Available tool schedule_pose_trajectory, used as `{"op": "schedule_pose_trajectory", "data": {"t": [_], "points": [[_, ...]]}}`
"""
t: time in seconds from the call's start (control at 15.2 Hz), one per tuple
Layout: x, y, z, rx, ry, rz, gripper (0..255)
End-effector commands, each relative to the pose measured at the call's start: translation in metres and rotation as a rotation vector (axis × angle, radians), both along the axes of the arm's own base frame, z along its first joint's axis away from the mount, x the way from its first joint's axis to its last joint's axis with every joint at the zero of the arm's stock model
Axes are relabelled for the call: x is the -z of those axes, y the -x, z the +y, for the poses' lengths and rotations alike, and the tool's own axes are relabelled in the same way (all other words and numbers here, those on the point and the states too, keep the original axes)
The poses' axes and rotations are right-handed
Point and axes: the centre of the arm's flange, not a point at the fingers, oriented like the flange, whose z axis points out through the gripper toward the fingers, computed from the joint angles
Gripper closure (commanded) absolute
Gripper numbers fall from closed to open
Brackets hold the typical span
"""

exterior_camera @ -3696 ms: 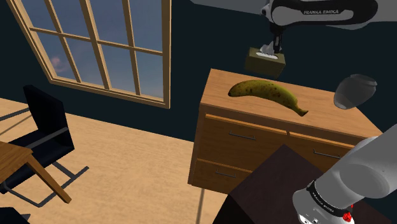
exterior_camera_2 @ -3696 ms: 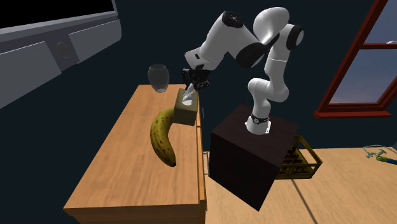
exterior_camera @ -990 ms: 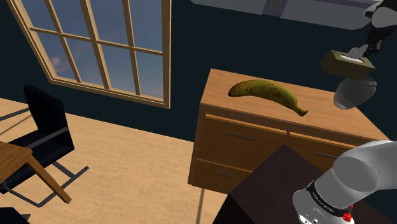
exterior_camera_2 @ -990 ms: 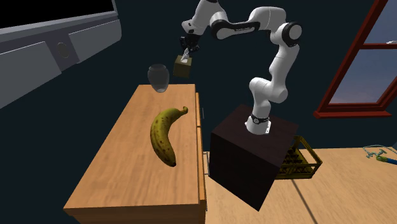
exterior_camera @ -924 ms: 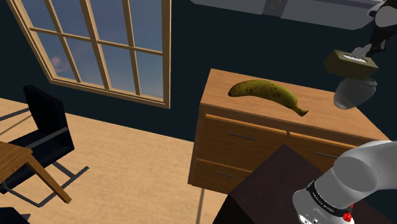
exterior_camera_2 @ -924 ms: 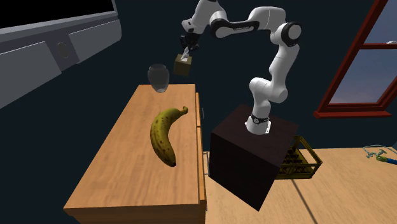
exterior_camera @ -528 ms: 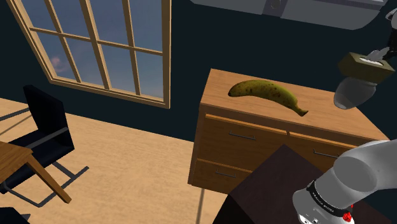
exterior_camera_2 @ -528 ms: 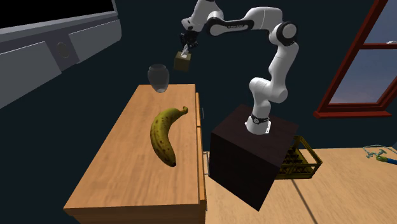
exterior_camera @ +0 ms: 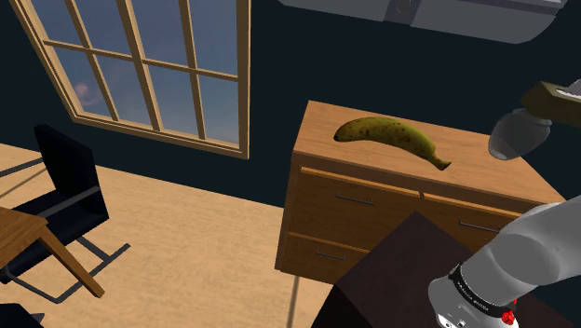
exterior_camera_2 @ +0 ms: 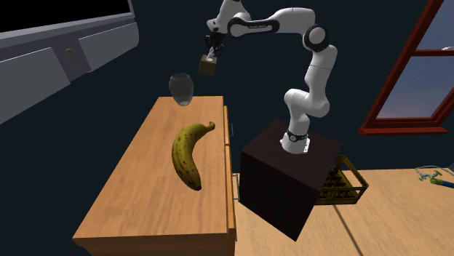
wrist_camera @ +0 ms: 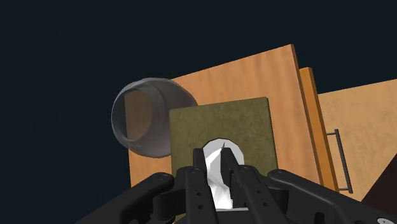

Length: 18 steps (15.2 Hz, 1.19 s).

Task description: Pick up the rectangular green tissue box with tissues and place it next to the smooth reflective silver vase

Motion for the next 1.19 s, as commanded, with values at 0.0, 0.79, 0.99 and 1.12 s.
{"op": "schedule_pose_trajectory", "data": {"t": [0.0,0.79,0.99,1.12], "points": [[0.0,0.021,-0.019,-0.002,0.002,0.001,255],[0.031,0.078,-0.075,-0.002,0.002,0.001,255],[0.047,0.078,-0.075,-0.002,0.002,0.001,255],[0.058,0.078,-0.075,-0.002,0.002,0.001,255]]}}
